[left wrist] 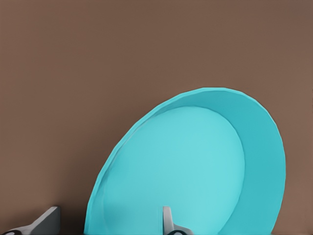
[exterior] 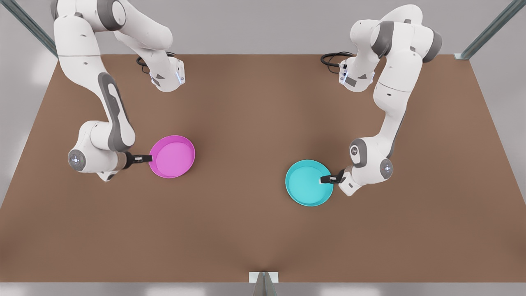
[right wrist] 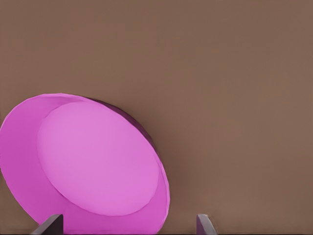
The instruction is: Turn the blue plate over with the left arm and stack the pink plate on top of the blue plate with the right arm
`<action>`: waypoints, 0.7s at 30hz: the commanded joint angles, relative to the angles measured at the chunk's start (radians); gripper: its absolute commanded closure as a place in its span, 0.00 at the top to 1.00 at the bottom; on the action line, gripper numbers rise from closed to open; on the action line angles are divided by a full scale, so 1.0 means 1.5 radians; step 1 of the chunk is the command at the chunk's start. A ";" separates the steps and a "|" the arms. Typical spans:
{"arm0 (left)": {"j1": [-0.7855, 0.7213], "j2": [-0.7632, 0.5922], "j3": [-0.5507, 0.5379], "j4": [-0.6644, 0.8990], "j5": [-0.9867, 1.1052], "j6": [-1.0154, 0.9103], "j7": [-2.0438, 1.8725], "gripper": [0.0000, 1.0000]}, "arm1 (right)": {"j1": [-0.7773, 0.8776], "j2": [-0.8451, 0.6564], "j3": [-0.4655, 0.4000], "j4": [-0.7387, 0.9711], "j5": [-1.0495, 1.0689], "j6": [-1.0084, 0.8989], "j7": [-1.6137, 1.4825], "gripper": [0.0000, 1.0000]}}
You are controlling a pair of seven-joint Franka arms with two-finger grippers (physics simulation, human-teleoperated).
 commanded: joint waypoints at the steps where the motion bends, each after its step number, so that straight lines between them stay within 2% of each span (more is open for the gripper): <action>1: 0.000 0.000 0.000 0.000 -0.018 0.000 0.000 1.00 | 0.000 -0.001 0.000 -0.004 0.002 0.000 0.001 1.00; 2: -0.001 0.000 0.000 0.000 -0.021 0.000 -0.001 0.99 | 0.000 -0.001 0.000 -0.009 0.008 -0.001 0.000 1.00; 3: -0.001 0.000 0.000 0.000 -0.021 0.000 -0.003 0.89 | 0.000 -0.001 0.000 -0.013 0.009 -0.001 0.000 1.00; 4: -0.001 0.000 0.000 0.000 -0.021 0.000 -0.006 0.72 | 0.002 0.000 0.000 -0.013 0.009 -0.001 0.000 1.00; 5: -0.001 0.000 0.000 0.001 -0.021 0.000 -0.007 0.63 | 0.004 0.001 0.000 -0.012 0.009 0.000 -0.001 1.00; 7: -0.002 0.000 0.000 0.010 -0.021 0.000 -0.015 0.59 | 0.000 0.017 0.000 -0.013 0.009 0.001 -0.007 1.00; 21: -0.002 0.016 0.000 0.019 -0.020 0.000 0.002 0.52 | -0.014 0.093 0.000 -0.016 0.008 0.032 -0.025 1.00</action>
